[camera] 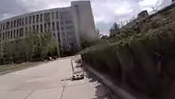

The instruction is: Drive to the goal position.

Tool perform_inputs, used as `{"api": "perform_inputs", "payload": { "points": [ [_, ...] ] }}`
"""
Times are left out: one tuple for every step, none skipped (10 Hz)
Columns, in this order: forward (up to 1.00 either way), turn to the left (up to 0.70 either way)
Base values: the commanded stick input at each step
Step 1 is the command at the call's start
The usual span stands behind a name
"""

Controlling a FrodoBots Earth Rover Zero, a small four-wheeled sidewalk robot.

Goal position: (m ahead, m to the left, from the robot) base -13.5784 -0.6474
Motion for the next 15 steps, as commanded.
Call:
{"api": "perform_inputs", "payload": {
  "points": [
    [0.05, 0.0],
    [0.06, 0.0],
    [0.06, 0.0],
    [0.06, 0.0],
    [0.06, 0.0],
    [0.06, 0.0],
    [0.06, 0.0],
    [0.06, 0.0],
    [0.05, 0.0],
    [0.06, 0.0],
    [0.06, 0.0],
    [0.06, 0.0],
    [0.06, 0.0],
    [0.06, 0.0],
    [0.06, 0.0]
  ]
}}
